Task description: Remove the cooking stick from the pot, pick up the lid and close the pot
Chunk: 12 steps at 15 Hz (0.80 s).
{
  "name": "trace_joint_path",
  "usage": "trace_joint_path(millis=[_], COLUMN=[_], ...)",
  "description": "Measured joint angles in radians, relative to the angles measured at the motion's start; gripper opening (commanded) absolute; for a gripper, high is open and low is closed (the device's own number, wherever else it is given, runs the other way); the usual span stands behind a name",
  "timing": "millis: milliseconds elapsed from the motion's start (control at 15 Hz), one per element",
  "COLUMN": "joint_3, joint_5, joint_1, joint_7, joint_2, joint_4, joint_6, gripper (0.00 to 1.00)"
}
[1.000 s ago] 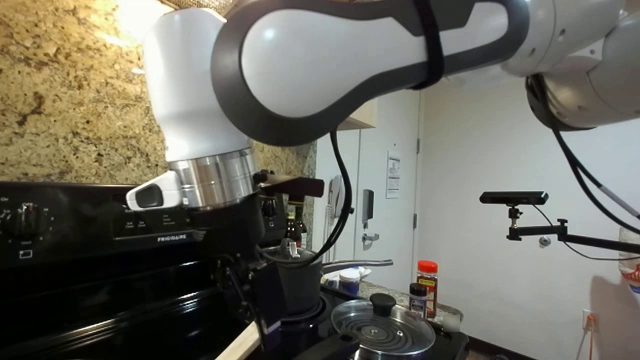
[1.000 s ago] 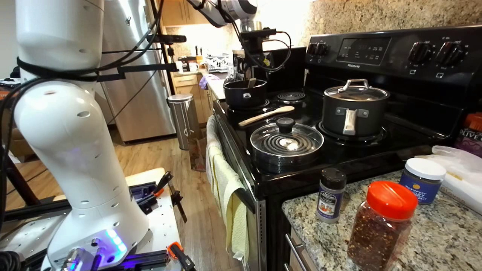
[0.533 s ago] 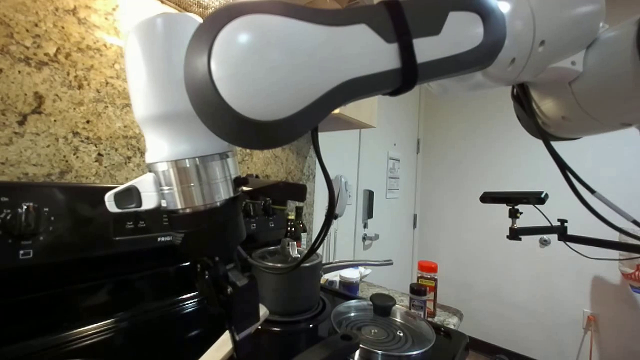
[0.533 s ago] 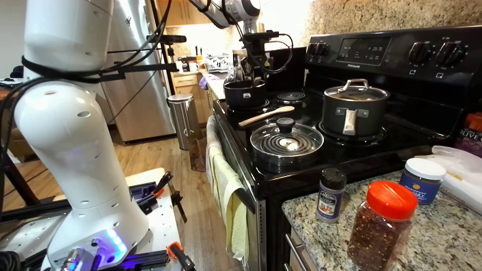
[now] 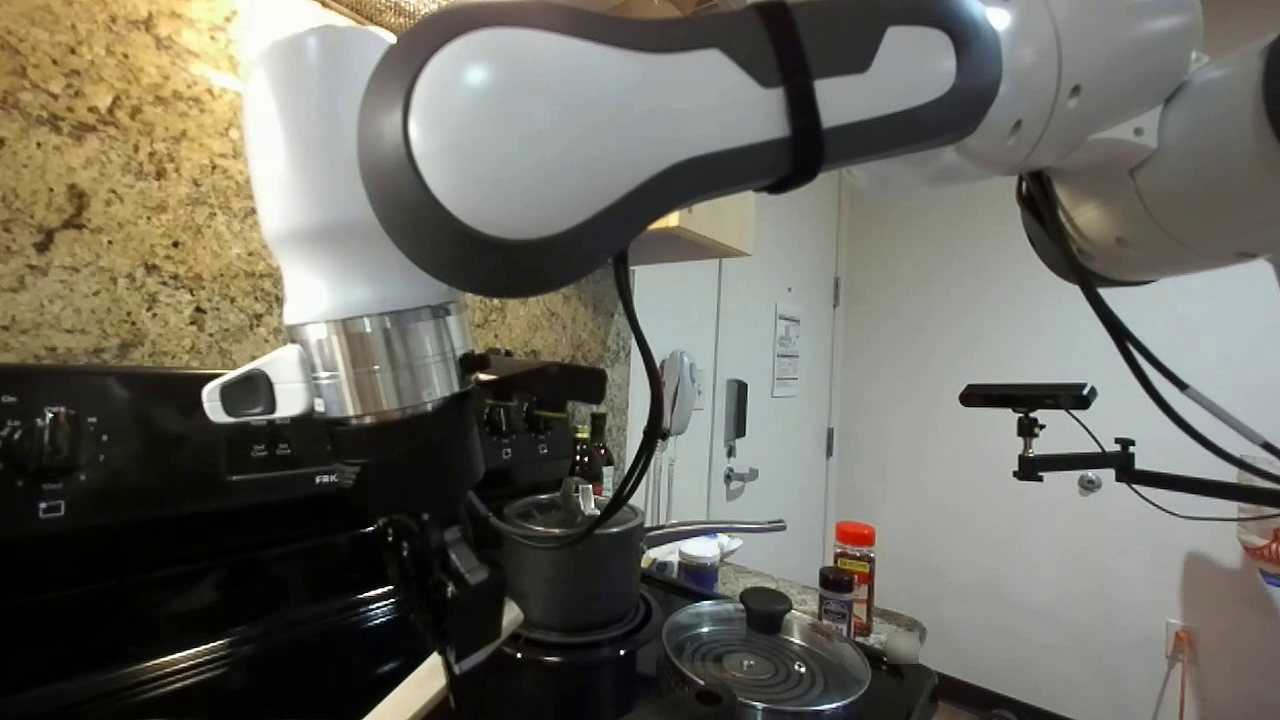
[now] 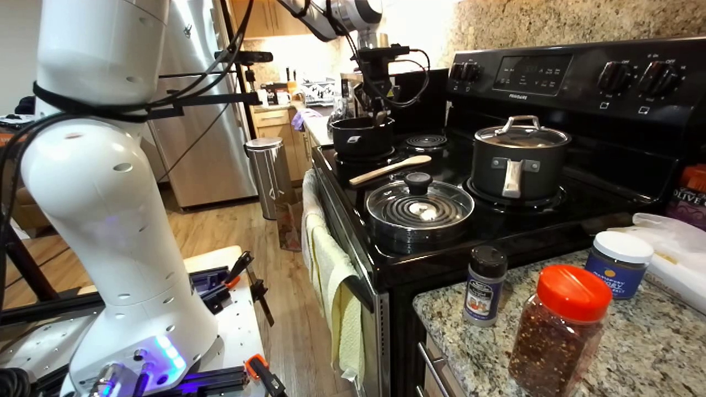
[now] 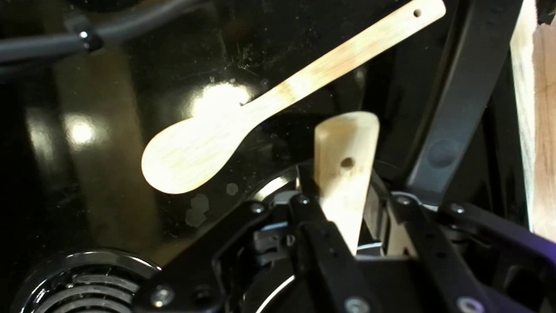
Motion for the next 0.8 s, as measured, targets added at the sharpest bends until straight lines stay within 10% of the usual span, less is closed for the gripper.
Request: trace_joint_path(millis=[800], joint_3=[-0.004], joint_5=[0.068], joint_1=[-0.005], joint_7=[0.0], joint_2=[-0.031], joint_4=[0.04], joint_6=[-0.1], gripper=[0.14])
